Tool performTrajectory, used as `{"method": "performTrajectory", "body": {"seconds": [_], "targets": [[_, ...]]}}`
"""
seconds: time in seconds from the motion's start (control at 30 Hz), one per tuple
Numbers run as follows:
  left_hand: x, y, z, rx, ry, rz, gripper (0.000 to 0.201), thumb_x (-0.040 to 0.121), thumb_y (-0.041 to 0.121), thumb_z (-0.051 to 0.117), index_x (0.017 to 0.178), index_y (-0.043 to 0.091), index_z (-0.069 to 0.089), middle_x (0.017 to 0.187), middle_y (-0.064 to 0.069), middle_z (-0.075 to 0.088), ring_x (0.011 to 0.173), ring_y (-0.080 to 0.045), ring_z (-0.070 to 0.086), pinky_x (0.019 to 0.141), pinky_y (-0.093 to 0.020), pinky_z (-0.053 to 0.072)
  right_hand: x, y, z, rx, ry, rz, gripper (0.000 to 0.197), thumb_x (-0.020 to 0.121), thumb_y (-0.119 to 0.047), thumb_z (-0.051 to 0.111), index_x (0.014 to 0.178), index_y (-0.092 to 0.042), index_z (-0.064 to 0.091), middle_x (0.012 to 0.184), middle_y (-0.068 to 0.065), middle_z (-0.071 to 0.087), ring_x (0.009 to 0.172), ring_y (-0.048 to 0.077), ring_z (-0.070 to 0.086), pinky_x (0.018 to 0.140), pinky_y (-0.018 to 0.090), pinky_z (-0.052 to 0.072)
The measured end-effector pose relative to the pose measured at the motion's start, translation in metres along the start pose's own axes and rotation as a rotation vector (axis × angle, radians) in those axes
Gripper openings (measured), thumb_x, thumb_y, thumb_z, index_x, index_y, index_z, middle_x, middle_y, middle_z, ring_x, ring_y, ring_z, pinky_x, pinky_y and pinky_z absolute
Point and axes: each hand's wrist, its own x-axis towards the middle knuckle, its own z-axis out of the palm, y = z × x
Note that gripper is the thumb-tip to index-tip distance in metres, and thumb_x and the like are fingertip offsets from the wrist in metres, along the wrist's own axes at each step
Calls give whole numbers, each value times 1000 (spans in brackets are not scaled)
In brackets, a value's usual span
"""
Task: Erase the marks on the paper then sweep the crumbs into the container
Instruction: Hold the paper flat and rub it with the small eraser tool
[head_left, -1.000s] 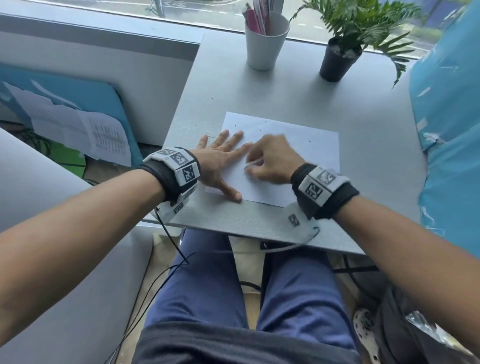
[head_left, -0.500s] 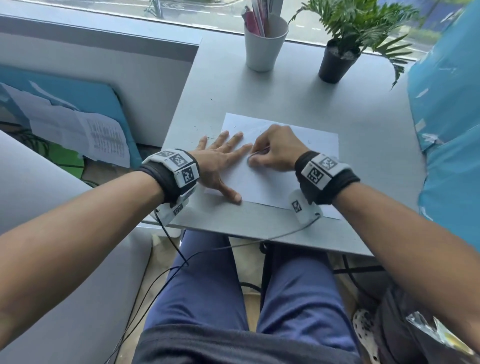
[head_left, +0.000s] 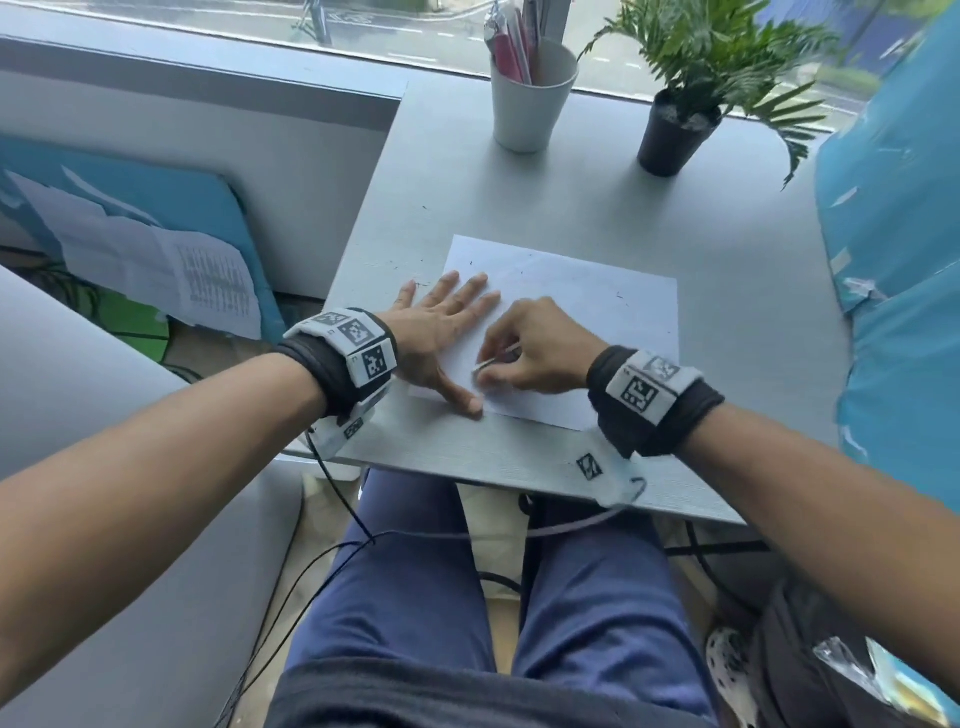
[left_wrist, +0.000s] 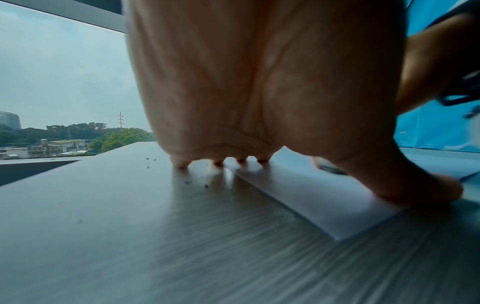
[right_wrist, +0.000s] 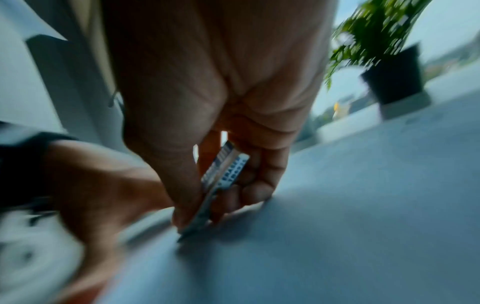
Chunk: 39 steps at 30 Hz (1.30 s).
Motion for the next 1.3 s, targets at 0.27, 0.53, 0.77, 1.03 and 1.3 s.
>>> {"method": "performTrajectory", "body": {"seconds": [0.27, 0.53, 0.77, 1.03, 1.3], "targets": [[1, 1, 0, 13, 2, 1, 149, 54, 85, 70, 152, 31, -27, 156, 9, -39, 143, -20, -36, 116, -59, -17, -4, -11, 8, -24, -35, -43, 8, 76, -21, 74, 82, -16, 78, 70, -10, 65, 67, 2, 60, 62, 11, 45], [2, 1, -1, 2, 2, -3, 152, 50, 87, 70, 153, 31, -27, 156, 10, -39, 143, -19, -37, 117, -58, -17, 2, -7, 4, -42, 23, -3, 9, 75, -20, 74, 82, -15, 77, 80, -1, 73, 73, 10, 65, 67, 17, 51], [-1, 4, -2, 4, -17, -11, 151, 52, 87, 70, 153, 29, -27, 156, 9, -39, 143, -19, -37, 117, -58, -17, 23, 10, -14, -31, 193, 97, 12, 73, -21, 73, 81, -13, 78, 74, 0, 68, 78, 16, 67, 69, 20, 50], [0, 3, -2, -4, -23, -14, 153, 50, 88, 70, 153, 30, -27, 156, 10, -39, 143, -18, -37, 117, -59, -16, 30, 18, -24, -9, 216, 144, 14, 75, -23, 73, 84, -13, 79, 79, 2, 74, 79, 16, 69, 70, 19, 51], [0, 3, -3, -11, -2, -32, 154, 48, 88, 71, 152, 31, -28, 156, -1, -41, 144, -20, -36, 118, -57, -15, 34, 17, -26, -21, 194, 136, 15, 74, -25, 75, 81, -13, 79, 72, 2, 72, 70, 14, 65, 68, 24, 51]]}}
